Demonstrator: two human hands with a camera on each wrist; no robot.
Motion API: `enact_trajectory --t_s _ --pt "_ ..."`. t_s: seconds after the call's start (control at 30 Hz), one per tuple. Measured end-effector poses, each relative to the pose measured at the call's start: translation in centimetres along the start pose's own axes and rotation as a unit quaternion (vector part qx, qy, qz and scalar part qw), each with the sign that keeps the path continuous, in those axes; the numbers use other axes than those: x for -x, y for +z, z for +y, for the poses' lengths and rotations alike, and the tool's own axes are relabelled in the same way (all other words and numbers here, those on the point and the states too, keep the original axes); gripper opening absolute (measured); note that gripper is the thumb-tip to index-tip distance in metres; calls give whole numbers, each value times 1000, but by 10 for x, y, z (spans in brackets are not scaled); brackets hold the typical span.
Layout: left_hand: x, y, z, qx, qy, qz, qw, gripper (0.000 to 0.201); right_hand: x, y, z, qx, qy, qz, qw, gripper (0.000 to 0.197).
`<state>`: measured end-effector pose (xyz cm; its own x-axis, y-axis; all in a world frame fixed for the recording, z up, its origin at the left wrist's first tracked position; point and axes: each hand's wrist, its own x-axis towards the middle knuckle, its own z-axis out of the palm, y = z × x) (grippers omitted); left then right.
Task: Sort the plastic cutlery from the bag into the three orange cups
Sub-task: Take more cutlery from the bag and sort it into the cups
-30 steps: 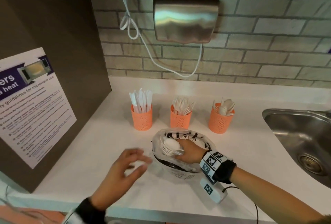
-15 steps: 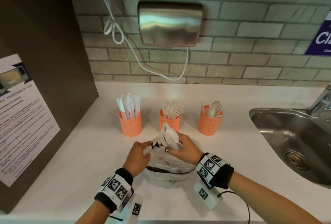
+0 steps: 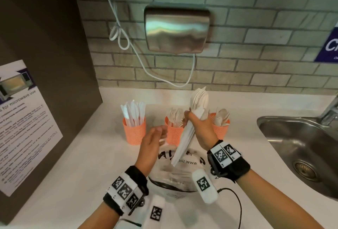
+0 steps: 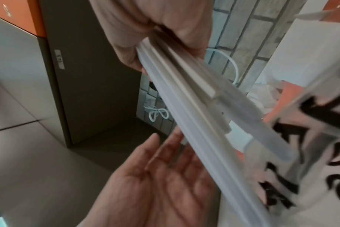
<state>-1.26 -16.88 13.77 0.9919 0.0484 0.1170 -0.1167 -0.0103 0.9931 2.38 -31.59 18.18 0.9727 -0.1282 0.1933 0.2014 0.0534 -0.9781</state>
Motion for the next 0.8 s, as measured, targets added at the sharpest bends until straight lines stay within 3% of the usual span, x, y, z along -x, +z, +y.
enact_trajectory --t_s 0.07,0.13,0.23,0.53,0.8 --pt "1 12 4 162 -129 -27 978 34 2 3 -5 -29 -4 17 999 19" --pt "4 20 0 272 -232 -39 933 40 7 5 -9 -32 -24 30 999 21" --pt "7 25 -9 325 -302 -50 895 42 18 10 -11 -19 -62 39 997 15" --pt "9 33 -10 427 -381 -40 819 34 36 23 -8 -79 -68 46 993 10" --pt "6 45 2 479 -347 -83 802 39 48 35 24 -52 -20 55 997 19"
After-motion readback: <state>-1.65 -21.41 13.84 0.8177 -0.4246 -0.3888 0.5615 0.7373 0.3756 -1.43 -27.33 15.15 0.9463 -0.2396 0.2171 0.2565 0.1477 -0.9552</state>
